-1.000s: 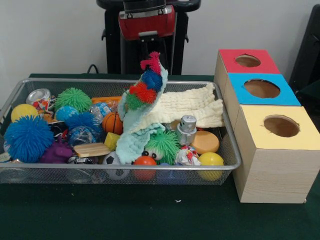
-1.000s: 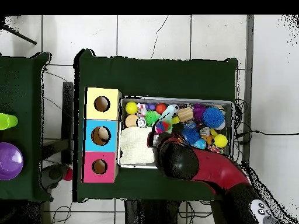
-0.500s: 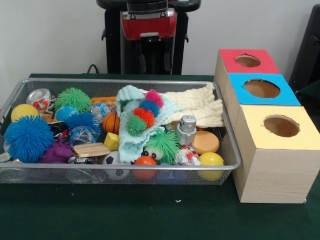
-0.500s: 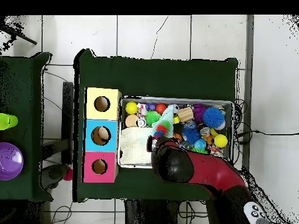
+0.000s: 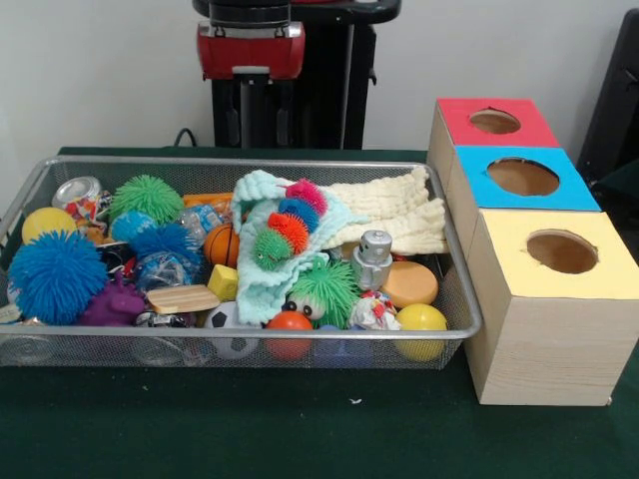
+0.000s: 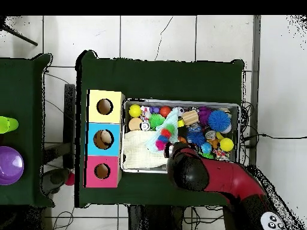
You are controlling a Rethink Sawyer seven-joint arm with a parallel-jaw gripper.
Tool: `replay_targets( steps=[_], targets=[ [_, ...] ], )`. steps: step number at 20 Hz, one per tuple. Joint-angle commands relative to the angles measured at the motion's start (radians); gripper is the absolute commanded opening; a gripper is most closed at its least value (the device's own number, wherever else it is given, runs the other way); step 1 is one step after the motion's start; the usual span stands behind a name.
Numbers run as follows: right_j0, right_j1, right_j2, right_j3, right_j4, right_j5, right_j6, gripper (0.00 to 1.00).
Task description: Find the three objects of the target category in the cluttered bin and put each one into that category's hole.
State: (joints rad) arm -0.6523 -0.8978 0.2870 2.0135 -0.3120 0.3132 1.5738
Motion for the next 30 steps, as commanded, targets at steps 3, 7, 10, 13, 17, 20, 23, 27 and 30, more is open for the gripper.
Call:
replay_targets(
  steps=[3, 7, 10, 13, 17, 20, 23, 27, 30],
  targets=[
    [-0.078, 0.060, 0.033, -0.122, -0.164, 0.033, -0.099, 1.00],
    [-0.108, 0.086, 0.051, -0.146, -0.221, 0.033, -0.116, 1.00],
    [-0.120, 0.097, 0.061, -0.160, -0.262, 0.029, -0.119, 1.00],
    [-0.127, 0.102, 0.069, -0.171, -0.296, 0.020, -0.111, 1.00],
    [-0.114, 0.102, 0.062, -0.191, -0.304, 0.027, -0.066, 1.00],
    [-0.120, 0.104, 0.065, -0.187, -0.263, 0.038, -0.015, 1.00],
    [-0.144, 0.112, 0.073, -0.154, -0.176, 0.044, 0.063, 1.00],
    [-0.158, 0.123, 0.083, -0.128, -0.085, 0.060, 0.111, 1.00],
    [-0.151, 0.127, 0.075, -0.118, -0.048, 0.063, 0.121, 1.00]
  ],
)
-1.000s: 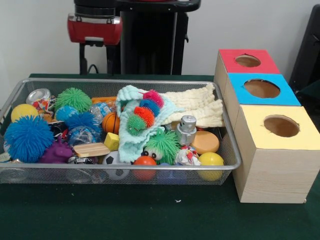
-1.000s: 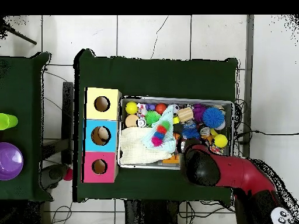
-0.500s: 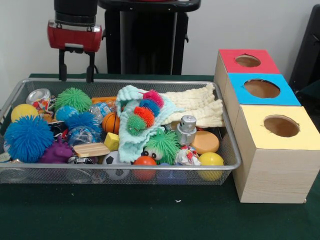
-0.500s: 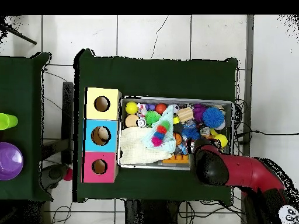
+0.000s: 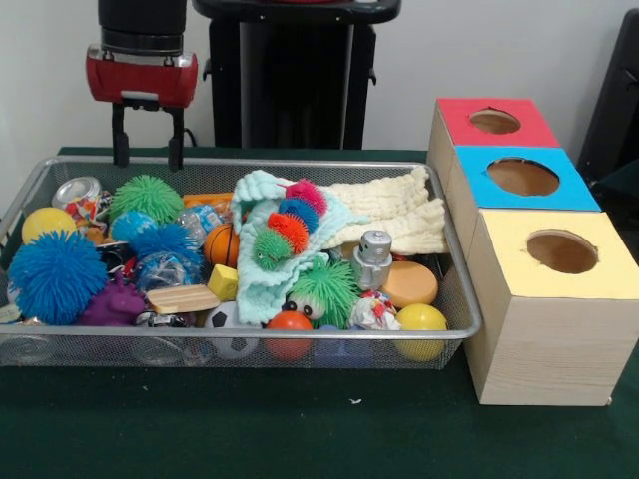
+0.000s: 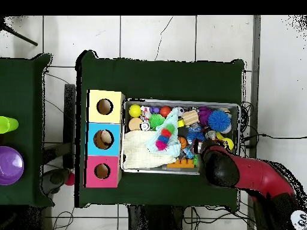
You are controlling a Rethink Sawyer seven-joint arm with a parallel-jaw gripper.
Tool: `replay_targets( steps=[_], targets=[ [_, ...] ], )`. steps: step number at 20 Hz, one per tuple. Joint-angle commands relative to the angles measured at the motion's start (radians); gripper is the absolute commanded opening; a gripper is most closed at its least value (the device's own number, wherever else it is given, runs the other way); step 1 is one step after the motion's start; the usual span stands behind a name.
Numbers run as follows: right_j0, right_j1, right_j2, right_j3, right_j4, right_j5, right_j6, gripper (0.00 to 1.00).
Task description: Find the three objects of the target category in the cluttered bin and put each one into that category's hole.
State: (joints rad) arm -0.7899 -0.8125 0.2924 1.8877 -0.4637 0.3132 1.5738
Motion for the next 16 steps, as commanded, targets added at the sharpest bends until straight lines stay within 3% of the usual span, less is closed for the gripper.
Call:
replay_targets(
  steps=[1, 10, 16],
  targets=[
    [-0.007, 0.043, 0.065, 0.012, 0.112, 0.063, 0.122, 1.00],
    [0.059, 0.029, 0.012, 0.050, 0.135, 0.003, 0.157, 1.00],
    [0.277, 0.017, -0.152, -0.015, 0.044, 0.041, 0.181, 1.00]
  ],
)
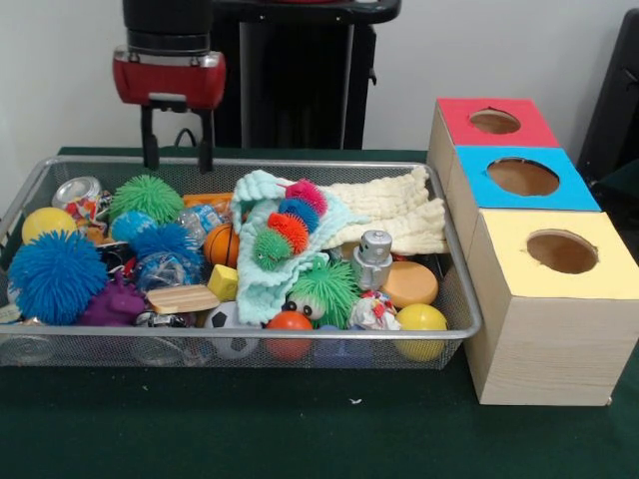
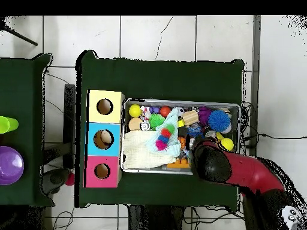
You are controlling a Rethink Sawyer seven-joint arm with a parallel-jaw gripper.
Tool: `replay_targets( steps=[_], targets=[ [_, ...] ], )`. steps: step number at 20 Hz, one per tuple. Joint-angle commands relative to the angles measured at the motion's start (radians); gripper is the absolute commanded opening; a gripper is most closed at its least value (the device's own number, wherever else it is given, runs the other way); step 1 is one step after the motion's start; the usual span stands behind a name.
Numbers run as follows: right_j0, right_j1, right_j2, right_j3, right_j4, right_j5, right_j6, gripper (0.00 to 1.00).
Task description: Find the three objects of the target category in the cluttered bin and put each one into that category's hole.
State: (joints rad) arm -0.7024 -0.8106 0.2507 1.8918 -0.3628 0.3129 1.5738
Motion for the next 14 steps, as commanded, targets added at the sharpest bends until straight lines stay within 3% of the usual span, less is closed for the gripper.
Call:
replay_targets(
  steps=[1, 4, 8, 14],
  targets=[
    [0.216, 0.022, -0.123, -0.019, -0.052, 0.026, 0.191, 1.00],
    [0.221, 0.001, -0.082, 0.051, 0.037, -0.036, 0.230, 1.00],
    [0.259, -0.025, -0.104, 0.076, 0.090, -0.001, 0.243, 1.00],
    [0.384, 0.094, -0.230, 0.005, 0.105, -0.088, 0.309, 1.00]
  ],
)
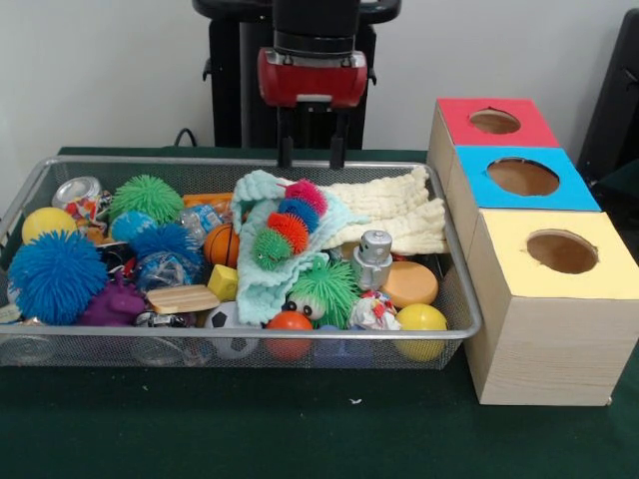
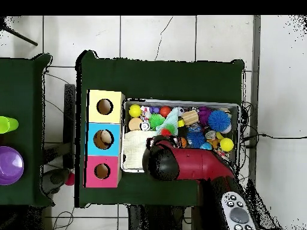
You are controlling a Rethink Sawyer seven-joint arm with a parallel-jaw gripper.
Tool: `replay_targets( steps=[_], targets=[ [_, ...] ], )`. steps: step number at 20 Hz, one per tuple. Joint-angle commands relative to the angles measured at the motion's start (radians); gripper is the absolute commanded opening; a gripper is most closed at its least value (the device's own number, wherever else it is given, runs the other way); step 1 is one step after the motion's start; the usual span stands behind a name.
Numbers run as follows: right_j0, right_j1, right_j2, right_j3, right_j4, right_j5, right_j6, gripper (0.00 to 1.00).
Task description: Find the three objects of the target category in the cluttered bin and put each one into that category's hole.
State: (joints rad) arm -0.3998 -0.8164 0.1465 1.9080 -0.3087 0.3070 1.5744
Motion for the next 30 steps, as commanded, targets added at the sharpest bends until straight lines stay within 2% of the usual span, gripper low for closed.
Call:
replay_targets(
  steps=[1, 8, 13, 17, 26, 30],
  targets=[
    [0.093, 0.108, -0.137, -0.015, 0.053, -0.087, 0.303, 1.00],
    [0.223, 0.198, -0.285, -0.097, 0.043, -0.108, 0.282, 1.00],
    [0.248, 0.215, -0.325, -0.088, 0.089, -0.167, 0.293, 1.00],
    [0.291, 0.234, -0.384, -0.108, 0.140, -0.167, 0.309, 1.00],
    [0.286, 0.219, -0.387, -0.116, 0.225, -0.147, 0.266, 1.00],
    [0.301, 0.219, -0.408, -0.101, 0.236, -0.174, 0.259, 1.00]
  ],
)
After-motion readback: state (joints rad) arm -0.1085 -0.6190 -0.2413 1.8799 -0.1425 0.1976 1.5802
